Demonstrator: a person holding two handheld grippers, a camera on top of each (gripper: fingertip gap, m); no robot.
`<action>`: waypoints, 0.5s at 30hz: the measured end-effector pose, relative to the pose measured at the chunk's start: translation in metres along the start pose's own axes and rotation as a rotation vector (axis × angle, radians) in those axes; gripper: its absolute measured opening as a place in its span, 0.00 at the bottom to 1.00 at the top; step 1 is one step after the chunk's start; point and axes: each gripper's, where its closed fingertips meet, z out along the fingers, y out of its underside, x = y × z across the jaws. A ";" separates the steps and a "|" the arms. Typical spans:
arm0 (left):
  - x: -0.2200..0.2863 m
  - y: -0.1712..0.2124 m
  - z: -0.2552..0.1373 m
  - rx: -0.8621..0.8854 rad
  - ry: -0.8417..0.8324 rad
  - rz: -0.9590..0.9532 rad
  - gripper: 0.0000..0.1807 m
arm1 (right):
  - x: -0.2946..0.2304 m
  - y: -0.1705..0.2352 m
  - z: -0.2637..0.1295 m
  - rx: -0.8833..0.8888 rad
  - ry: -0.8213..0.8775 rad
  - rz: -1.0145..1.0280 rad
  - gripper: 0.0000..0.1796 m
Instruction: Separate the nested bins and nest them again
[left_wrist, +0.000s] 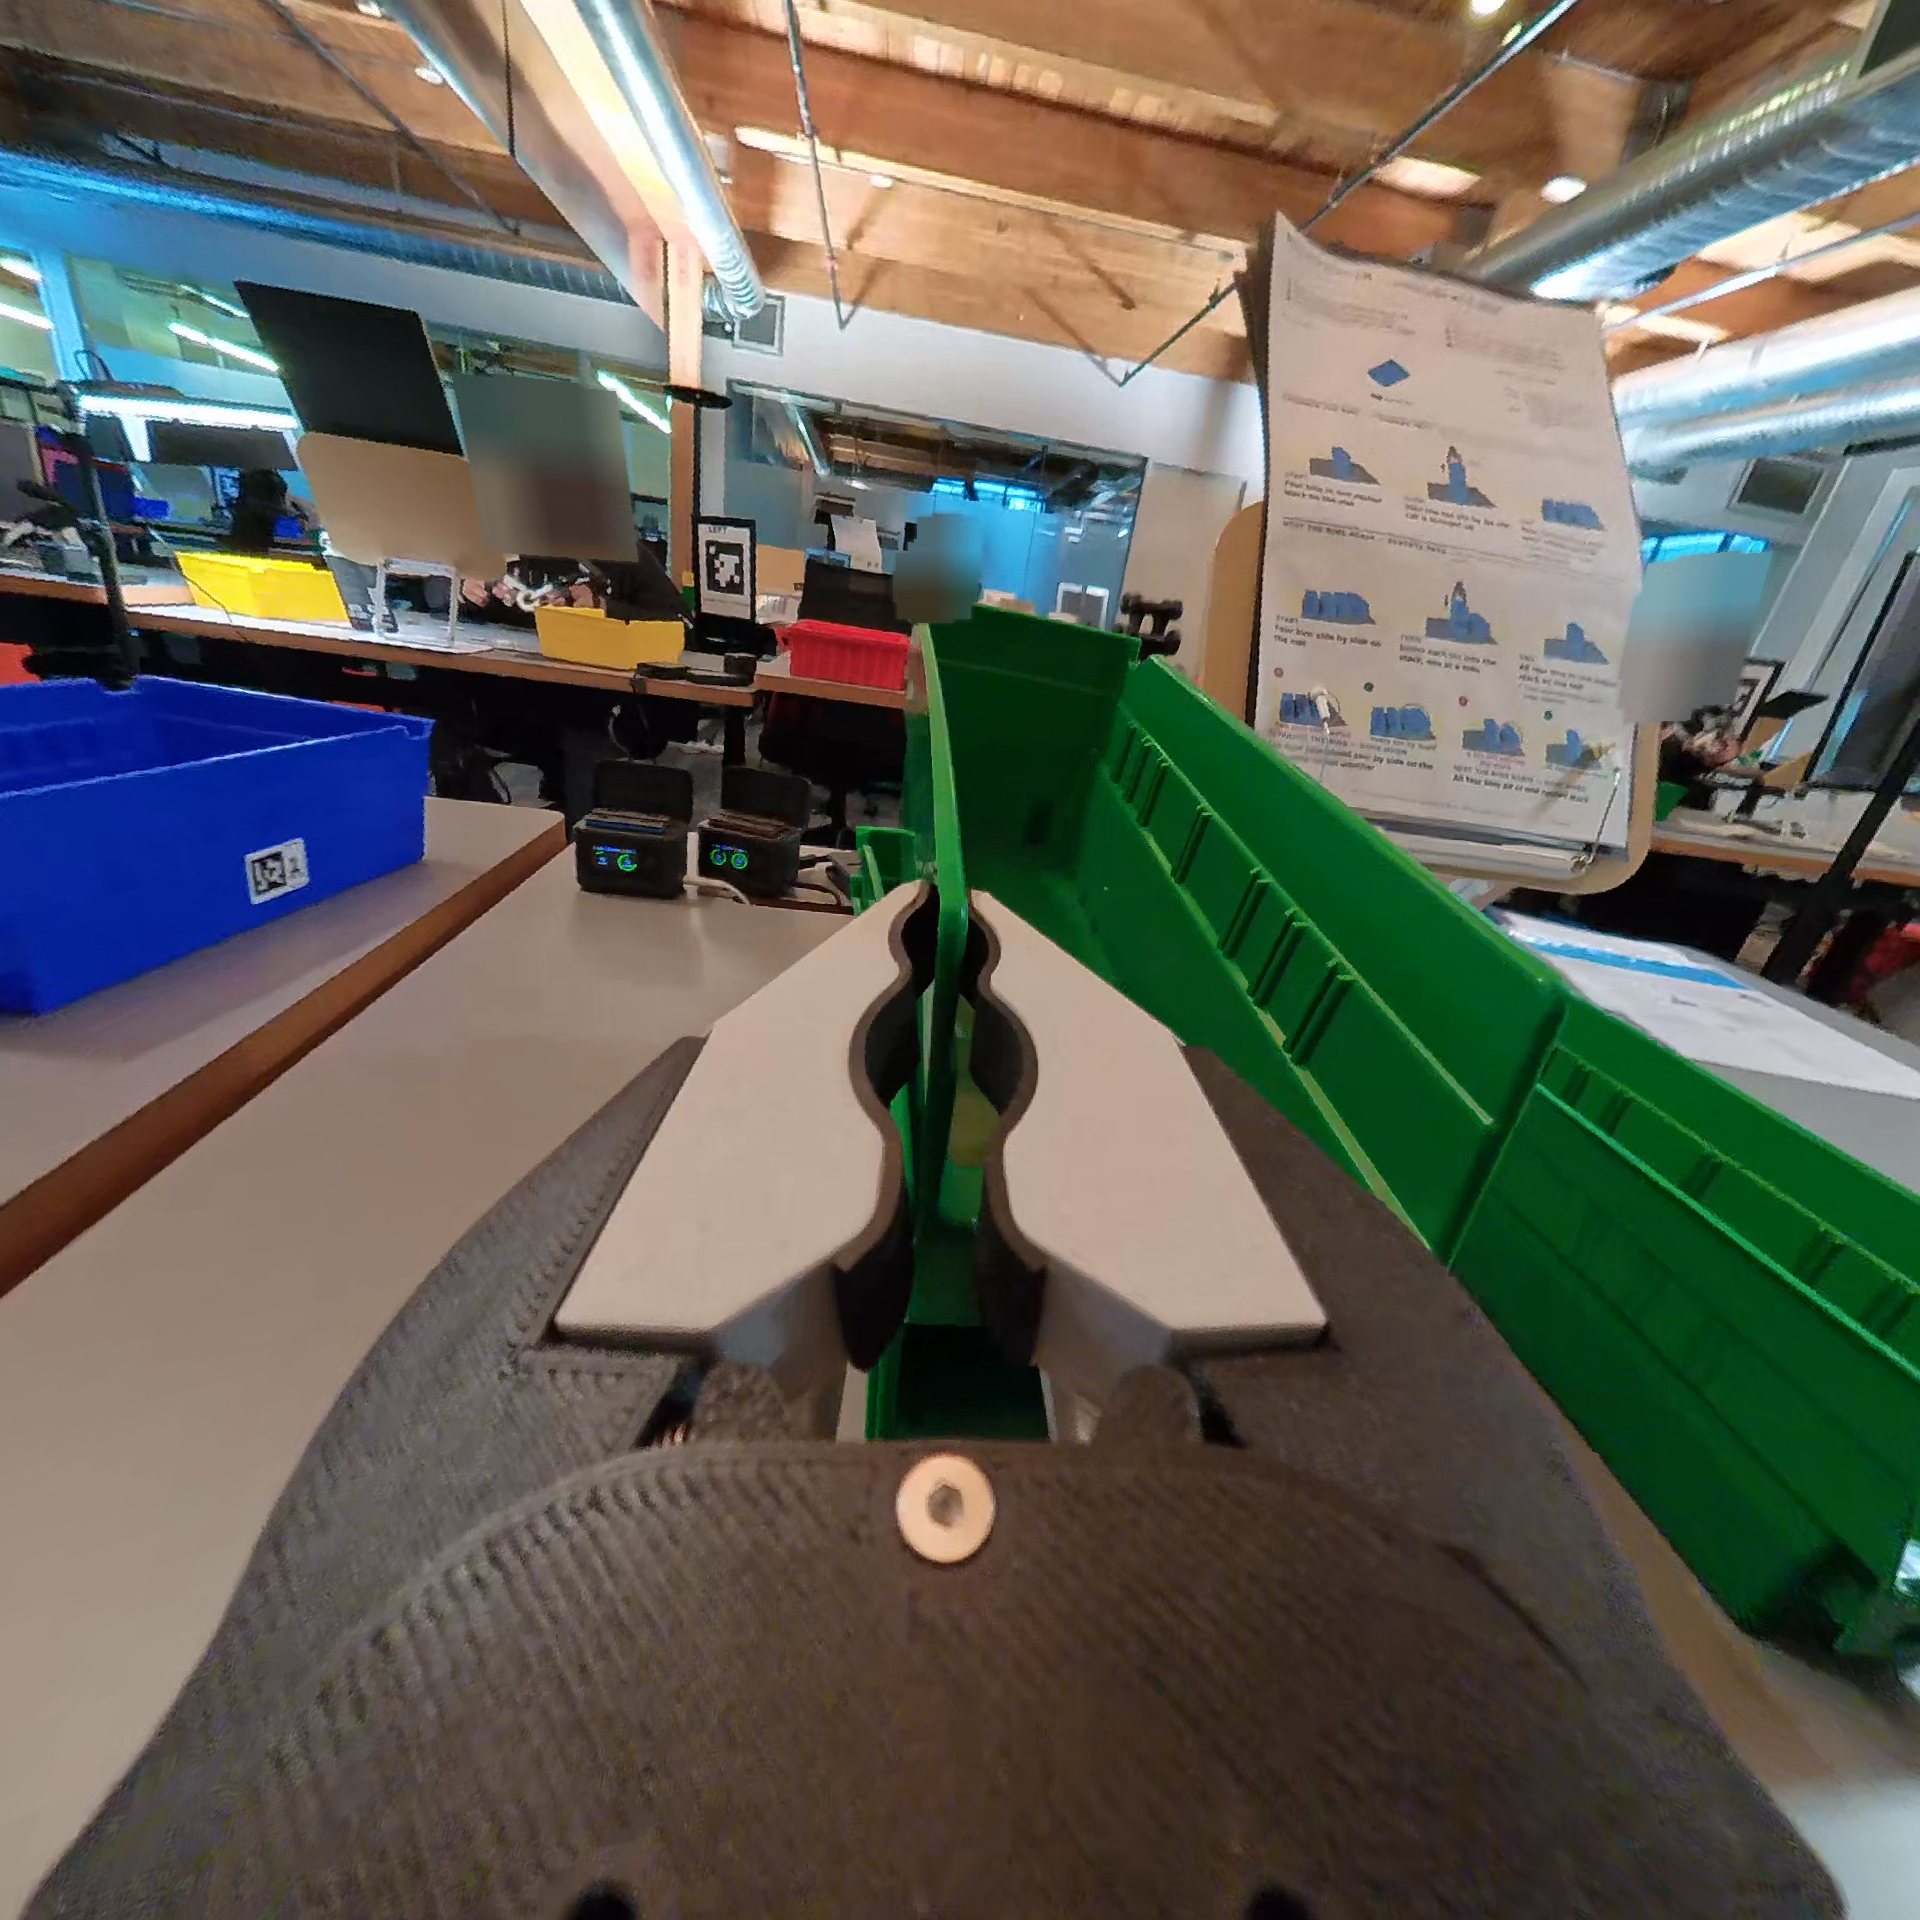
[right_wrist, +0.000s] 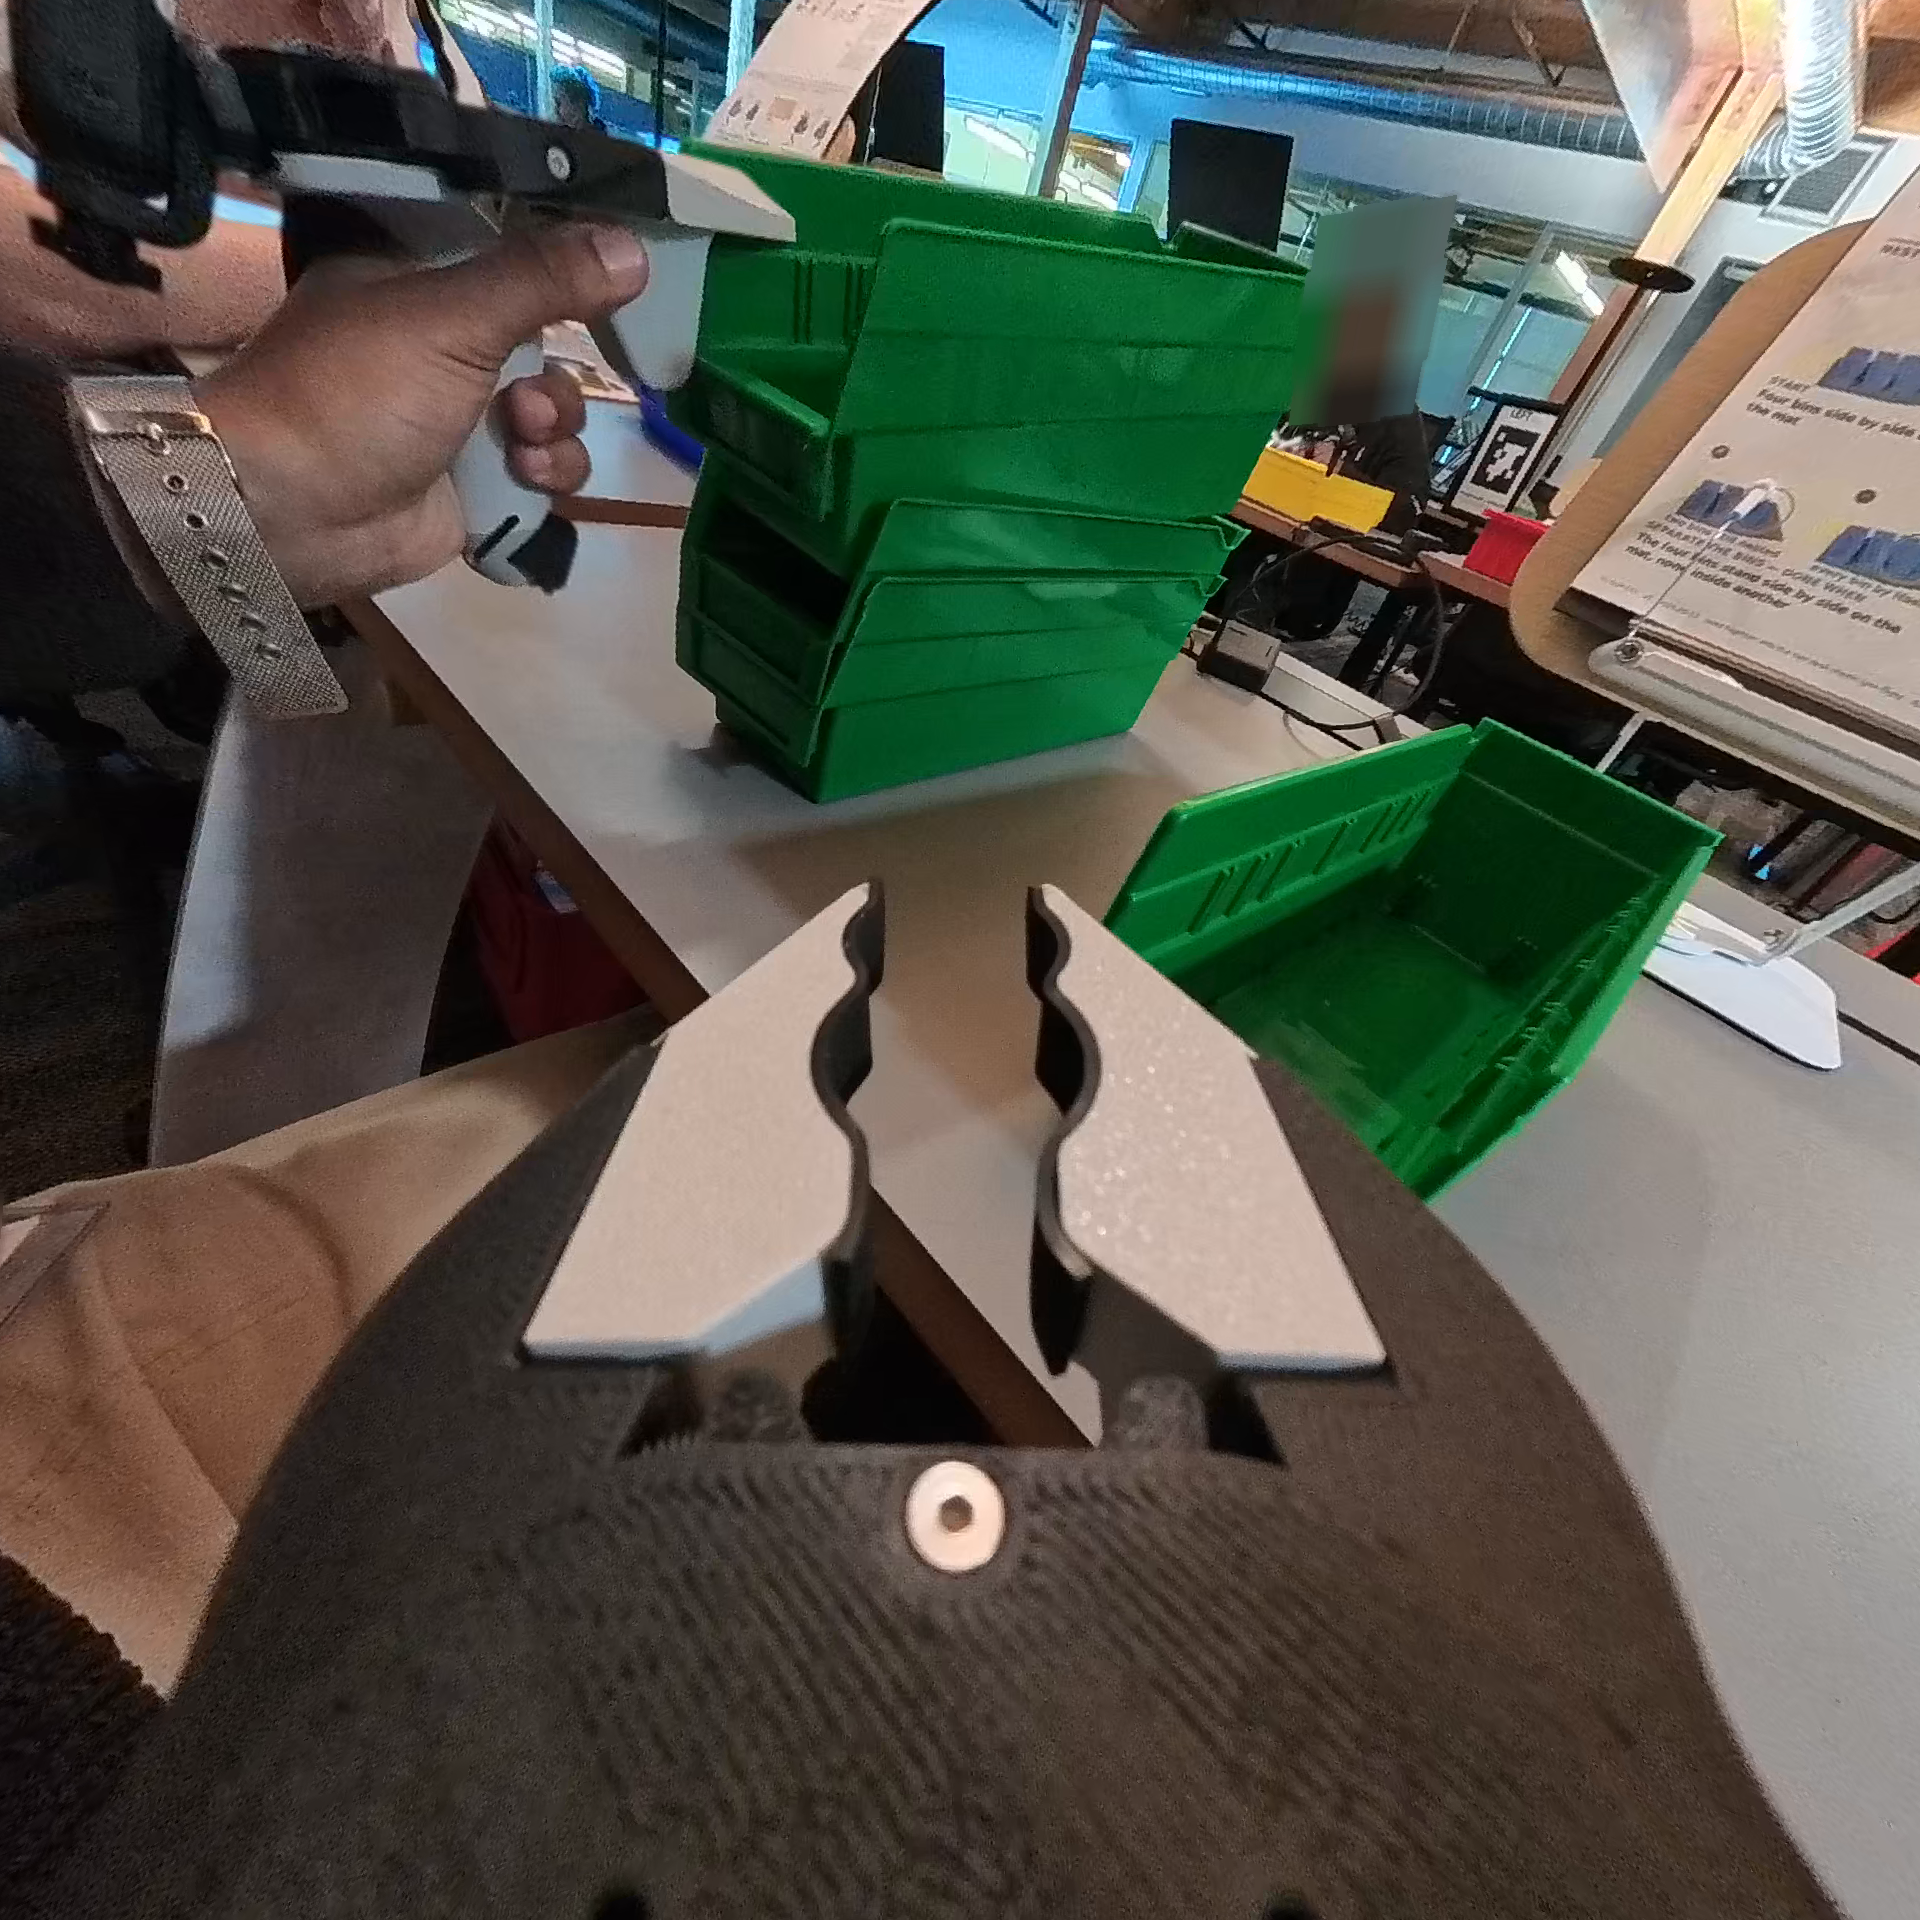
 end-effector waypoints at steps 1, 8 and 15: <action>0.001 0.001 0.000 0.014 0.006 -0.010 0.00 | 0.000 0.000 0.000 0.000 0.001 -0.003 0.15; 0.002 0.006 0.003 0.035 -0.002 0.002 0.00 | -0.001 0.000 0.001 0.000 0.000 -0.008 0.14; -0.002 0.015 0.006 -0.002 -0.018 -0.045 0.00 | -0.002 0.000 0.001 -0.001 -0.001 -0.014 0.14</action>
